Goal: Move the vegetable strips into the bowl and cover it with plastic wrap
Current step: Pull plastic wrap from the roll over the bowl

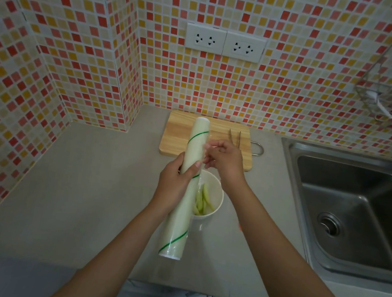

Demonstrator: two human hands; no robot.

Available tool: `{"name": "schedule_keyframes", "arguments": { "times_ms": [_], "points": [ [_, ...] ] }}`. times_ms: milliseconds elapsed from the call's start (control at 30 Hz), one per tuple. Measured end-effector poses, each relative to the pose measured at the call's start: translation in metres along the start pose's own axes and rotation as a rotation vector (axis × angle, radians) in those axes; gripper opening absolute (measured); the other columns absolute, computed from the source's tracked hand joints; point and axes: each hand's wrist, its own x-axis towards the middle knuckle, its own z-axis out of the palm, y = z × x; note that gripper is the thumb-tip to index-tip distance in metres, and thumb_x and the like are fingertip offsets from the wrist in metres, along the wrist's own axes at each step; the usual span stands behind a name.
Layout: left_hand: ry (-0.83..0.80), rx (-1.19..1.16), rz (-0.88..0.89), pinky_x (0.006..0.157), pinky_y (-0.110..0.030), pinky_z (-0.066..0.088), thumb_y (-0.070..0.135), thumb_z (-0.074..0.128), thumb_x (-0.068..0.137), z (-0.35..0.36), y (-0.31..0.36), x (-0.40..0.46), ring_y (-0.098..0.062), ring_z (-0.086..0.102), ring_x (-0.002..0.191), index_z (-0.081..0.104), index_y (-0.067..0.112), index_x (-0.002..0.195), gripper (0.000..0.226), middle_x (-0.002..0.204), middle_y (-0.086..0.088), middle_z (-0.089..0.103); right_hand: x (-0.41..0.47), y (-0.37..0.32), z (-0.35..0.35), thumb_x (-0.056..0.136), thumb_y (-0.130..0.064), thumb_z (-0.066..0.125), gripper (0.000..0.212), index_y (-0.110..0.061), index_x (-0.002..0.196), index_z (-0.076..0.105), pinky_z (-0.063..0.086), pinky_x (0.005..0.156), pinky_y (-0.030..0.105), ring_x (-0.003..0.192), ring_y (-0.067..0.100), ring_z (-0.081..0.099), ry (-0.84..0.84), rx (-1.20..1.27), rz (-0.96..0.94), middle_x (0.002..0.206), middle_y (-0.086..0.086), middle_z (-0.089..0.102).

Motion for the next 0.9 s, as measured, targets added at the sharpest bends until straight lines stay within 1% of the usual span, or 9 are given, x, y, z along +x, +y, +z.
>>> {"name": "schedule_keyframes", "arguments": {
  "times_ms": [100, 200, 333, 400, 500, 633, 733, 833, 900],
  "points": [
    [-0.007, 0.016, -0.006, 0.070, -0.022, 0.048, 0.036, 0.058, 0.091, 0.000, 0.000, 0.001, -0.005, 0.066, 0.083, 0.063, 0.029, 0.117, 0.028, 0.095, 0.007, 0.071, 0.000, 0.000, -0.001, 0.084, -0.015, 0.069, 0.015, -0.004, 0.083, 0.059, 0.048, 0.042, 0.021, 0.046, 0.009, 0.055, -0.035, -0.016, 0.070, 0.068, 0.005, 0.059],
    [-0.014, 0.032, -0.004, 0.073, -0.025, 0.050, 0.036, 0.058, 0.091, -0.001, 0.000, 0.002, -0.008, 0.066, 0.085, 0.064, 0.028, 0.115, 0.026, 0.095, 0.006, 0.071, 0.001, 0.001, -0.002, 0.086, -0.012, 0.066, 0.012, -0.007, 0.076, 0.062, 0.046, 0.042, 0.020, 0.044, 0.007, 0.054, -0.068, 0.028, 0.108, 0.066, 0.004, 0.058],
    [-0.015, 0.047, 0.002, 0.066, -0.014, 0.046, 0.035, 0.059, 0.090, -0.002, -0.001, 0.002, 0.005, 0.062, 0.073, 0.065, 0.026, 0.113, 0.025, 0.088, 0.011, 0.070, 0.001, 0.002, -0.004, 0.090, -0.008, 0.060, 0.013, -0.006, 0.077, 0.062, 0.043, 0.043, 0.019, 0.043, 0.008, 0.051, -0.097, 0.073, 0.136, 0.065, 0.005, 0.055],
    [-0.018, 0.053, -0.001, 0.066, -0.014, 0.045, 0.034, 0.059, 0.090, -0.002, -0.002, 0.002, 0.007, 0.061, 0.071, 0.065, 0.025, 0.113, 0.025, 0.088, 0.010, 0.070, 0.002, 0.001, -0.004, 0.092, -0.008, 0.057, 0.016, -0.006, 0.076, 0.060, 0.043, 0.045, 0.019, 0.044, 0.008, 0.051, -0.128, 0.075, 0.156, 0.065, 0.005, 0.053],
    [-0.013, 0.060, -0.005, 0.070, -0.018, 0.046, 0.034, 0.059, 0.091, -0.004, -0.004, 0.000, 0.000, 0.063, 0.078, 0.064, 0.026, 0.116, 0.028, 0.094, 0.008, 0.071, 0.002, 0.002, -0.005, 0.094, -0.007, 0.052, 0.020, -0.007, 0.075, 0.058, 0.043, 0.048, 0.022, 0.048, 0.011, 0.051, -0.149, 0.077, 0.167, 0.064, 0.006, 0.051],
    [-0.019, 0.107, 0.025, 0.077, -0.028, 0.050, 0.031, 0.059, 0.091, -0.004, -0.006, -0.002, -0.013, 0.066, 0.088, 0.063, 0.025, 0.115, 0.025, 0.098, -0.002, 0.071, 0.001, 0.011, -0.005, 0.095, -0.007, 0.048, 0.019, -0.008, 0.077, 0.055, 0.042, 0.053, 0.025, 0.058, 0.016, 0.052, -0.071, 0.012, 0.181, 0.067, 0.008, 0.054],
    [0.000, 0.148, 0.035, 0.078, -0.033, 0.050, 0.032, 0.058, 0.091, -0.003, -0.007, -0.004, -0.017, 0.065, 0.088, 0.063, 0.024, 0.111, 0.023, 0.096, -0.006, 0.070, 0.000, 0.015, 0.000, 0.092, -0.003, 0.051, 0.013, -0.007, 0.080, 0.056, 0.045, 0.054, 0.026, 0.059, 0.017, 0.055, 0.026, -0.052, 0.120, 0.070, 0.009, 0.059],
    [0.016, 0.181, 0.049, 0.076, -0.033, 0.050, 0.033, 0.057, 0.091, -0.003, -0.006, -0.003, -0.018, 0.065, 0.086, 0.062, 0.021, 0.112, 0.025, 0.094, -0.009, 0.069, -0.001, 0.014, 0.003, 0.086, 0.003, 0.056, 0.016, -0.010, 0.076, 0.055, 0.048, 0.048, 0.022, 0.049, 0.013, 0.055, 0.109, -0.108, -0.017, 0.064, 0.009, 0.059],
    [0.022, 0.214, 0.067, 0.075, -0.030, 0.049, 0.033, 0.057, 0.091, -0.004, -0.006, -0.002, -0.016, 0.065, 0.085, 0.061, 0.023, 0.116, 0.028, 0.093, -0.007, 0.069, -0.001, 0.012, 0.005, 0.082, 0.003, 0.060, 0.011, -0.008, 0.084, 0.059, 0.050, 0.050, 0.022, 0.050, 0.012, 0.056, 0.153, -0.225, -0.116, 0.066, 0.009, 0.060]
  ]
}}
